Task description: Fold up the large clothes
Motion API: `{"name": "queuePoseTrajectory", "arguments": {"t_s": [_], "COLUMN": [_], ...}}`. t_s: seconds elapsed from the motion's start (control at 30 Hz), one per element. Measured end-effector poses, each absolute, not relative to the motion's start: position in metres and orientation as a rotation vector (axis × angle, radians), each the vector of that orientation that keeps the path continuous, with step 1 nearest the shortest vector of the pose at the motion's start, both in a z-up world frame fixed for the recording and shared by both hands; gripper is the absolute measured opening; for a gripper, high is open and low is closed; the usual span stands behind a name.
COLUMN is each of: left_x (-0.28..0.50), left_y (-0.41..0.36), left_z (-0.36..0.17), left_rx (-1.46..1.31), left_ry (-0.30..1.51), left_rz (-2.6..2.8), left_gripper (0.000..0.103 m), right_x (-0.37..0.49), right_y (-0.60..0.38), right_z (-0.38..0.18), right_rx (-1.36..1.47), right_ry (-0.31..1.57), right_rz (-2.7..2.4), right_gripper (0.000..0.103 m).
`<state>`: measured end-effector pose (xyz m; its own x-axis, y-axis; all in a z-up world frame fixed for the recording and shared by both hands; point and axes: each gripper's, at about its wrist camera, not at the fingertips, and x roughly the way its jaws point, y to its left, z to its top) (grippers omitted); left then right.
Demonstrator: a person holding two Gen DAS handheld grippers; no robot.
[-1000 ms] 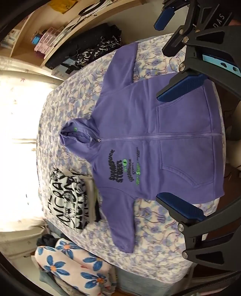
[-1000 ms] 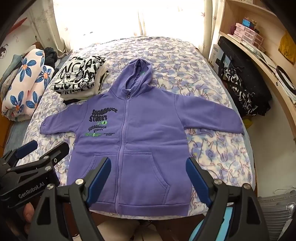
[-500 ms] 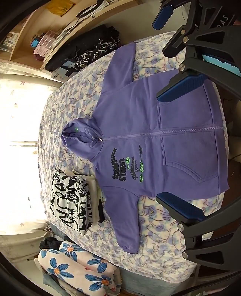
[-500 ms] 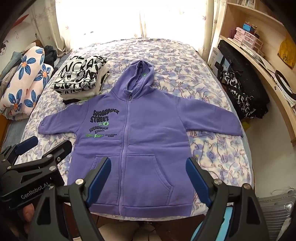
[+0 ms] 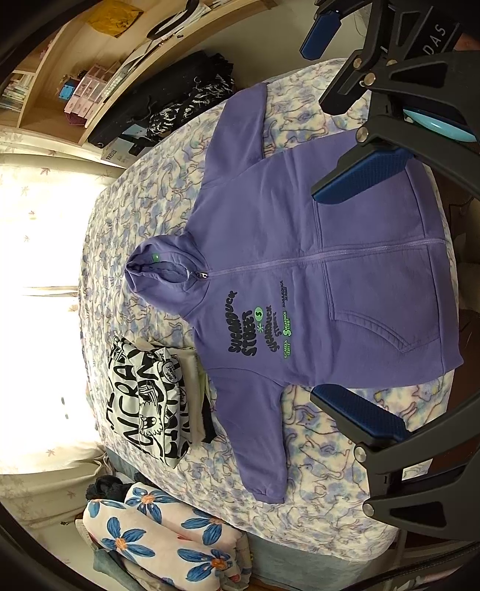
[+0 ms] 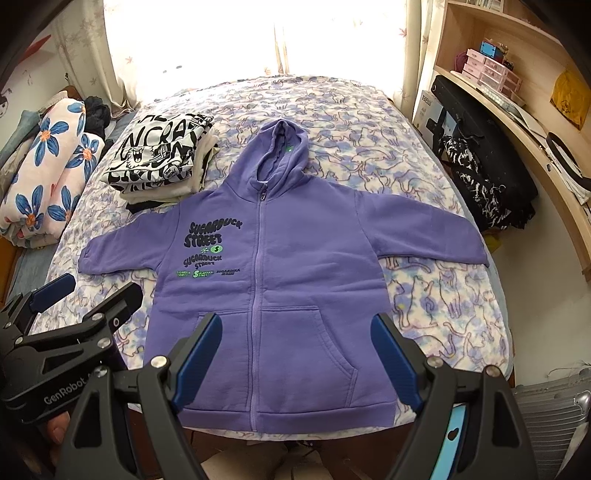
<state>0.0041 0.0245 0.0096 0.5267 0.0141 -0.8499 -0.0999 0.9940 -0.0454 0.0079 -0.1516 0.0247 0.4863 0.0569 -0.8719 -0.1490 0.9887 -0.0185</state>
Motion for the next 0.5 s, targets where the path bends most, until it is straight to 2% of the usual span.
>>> {"name": "queuePoseTrajectory", "arguments": {"t_s": [0.5], "left_x": [0.009], "left_y": [0.035], "left_z": [0.008], "left_rx": [-0.093], "left_ry": [1.014], "left_rz": [0.067], "left_gripper": [0.097], "right_x": [0.010], "right_y": [-0.136], "right_z": [0.021], "right_rx": [-0.093], "right_ry": [1.058], "right_rz": [0.122], "right_gripper": [0.079]}}
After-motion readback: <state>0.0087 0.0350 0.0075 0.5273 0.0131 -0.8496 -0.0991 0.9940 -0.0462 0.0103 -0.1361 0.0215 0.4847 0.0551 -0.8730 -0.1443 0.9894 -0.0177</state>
